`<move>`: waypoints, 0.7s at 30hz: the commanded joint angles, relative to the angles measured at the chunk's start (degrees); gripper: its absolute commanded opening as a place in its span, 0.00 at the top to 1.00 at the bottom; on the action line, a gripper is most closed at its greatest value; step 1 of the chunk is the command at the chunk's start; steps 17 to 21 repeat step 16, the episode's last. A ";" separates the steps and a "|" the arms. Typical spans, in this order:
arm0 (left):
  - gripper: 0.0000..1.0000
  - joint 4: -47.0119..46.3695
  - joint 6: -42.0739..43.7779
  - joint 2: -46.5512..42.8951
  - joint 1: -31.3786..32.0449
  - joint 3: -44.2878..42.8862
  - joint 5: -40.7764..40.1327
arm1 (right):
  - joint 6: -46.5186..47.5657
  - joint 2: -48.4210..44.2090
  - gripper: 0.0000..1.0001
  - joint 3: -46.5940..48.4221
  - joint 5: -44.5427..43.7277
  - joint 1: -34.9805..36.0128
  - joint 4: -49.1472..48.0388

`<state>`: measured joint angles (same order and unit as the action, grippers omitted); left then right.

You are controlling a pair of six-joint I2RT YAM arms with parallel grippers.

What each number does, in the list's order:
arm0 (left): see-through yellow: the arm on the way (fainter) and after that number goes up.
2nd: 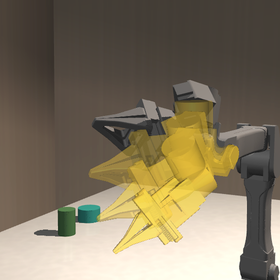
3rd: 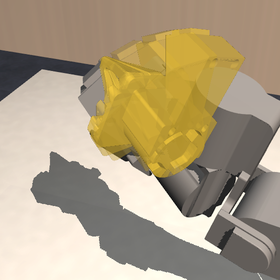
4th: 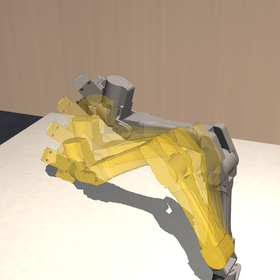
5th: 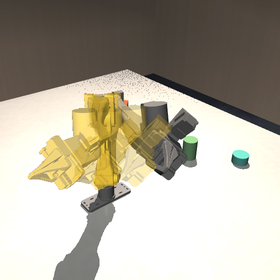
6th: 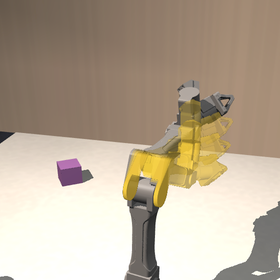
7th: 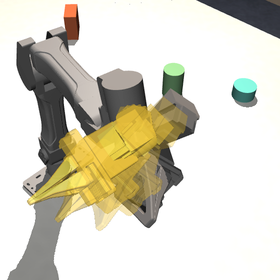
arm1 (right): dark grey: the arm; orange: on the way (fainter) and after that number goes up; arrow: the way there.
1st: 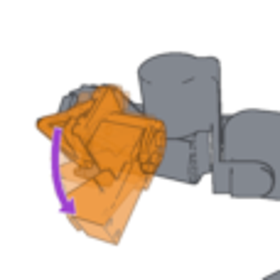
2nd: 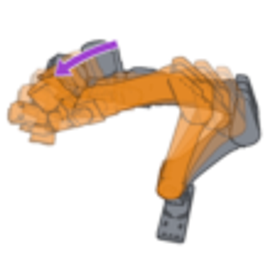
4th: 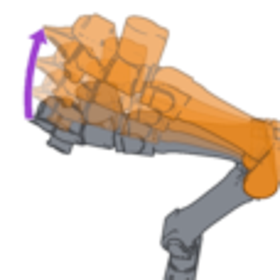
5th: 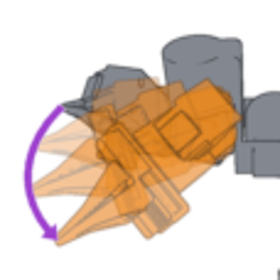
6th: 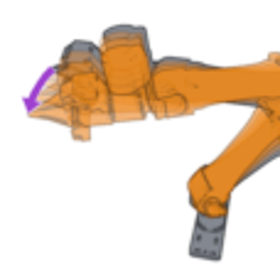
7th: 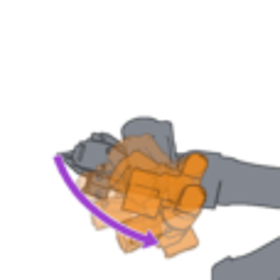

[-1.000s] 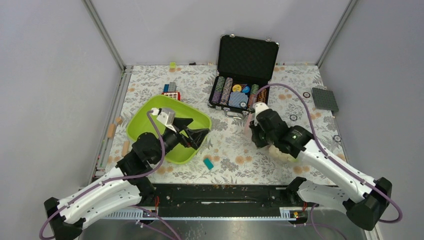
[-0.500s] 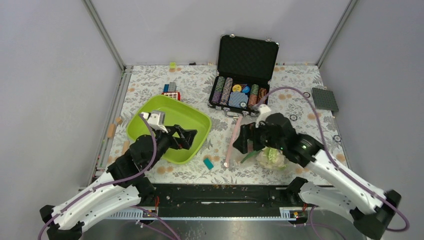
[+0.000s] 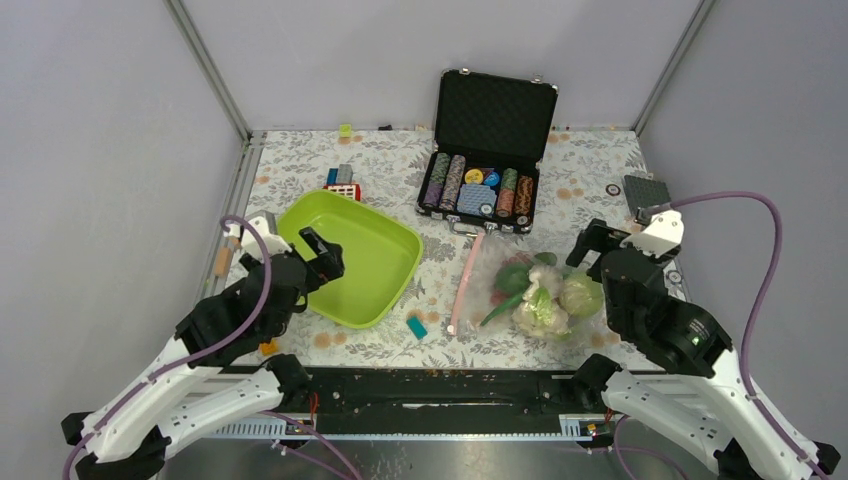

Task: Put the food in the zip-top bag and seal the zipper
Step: Reset both arms

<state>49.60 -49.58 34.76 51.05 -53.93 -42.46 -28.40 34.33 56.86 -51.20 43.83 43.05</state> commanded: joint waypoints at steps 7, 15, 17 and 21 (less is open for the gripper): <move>0.01 10.28 -5.19 0.33 -0.23 -3.88 -8.06 | 3.66 1.43 0.00 3.93 -9.16 -1.48 2.90; 0.01 5.27 -0.31 3.10 -1.68 -3.66 -4.32 | 4.23 1.77 0.00 2.69 -8.56 -1.52 1.63; 0.01 4.35 0.30 3.24 -2.37 -3.49 -3.18 | 4.20 1.53 0.00 2.60 -8.52 -1.48 1.66; 0.01 4.35 0.30 3.24 -2.37 -3.49 -3.18 | 4.20 1.53 0.00 2.60 -8.52 -1.48 1.66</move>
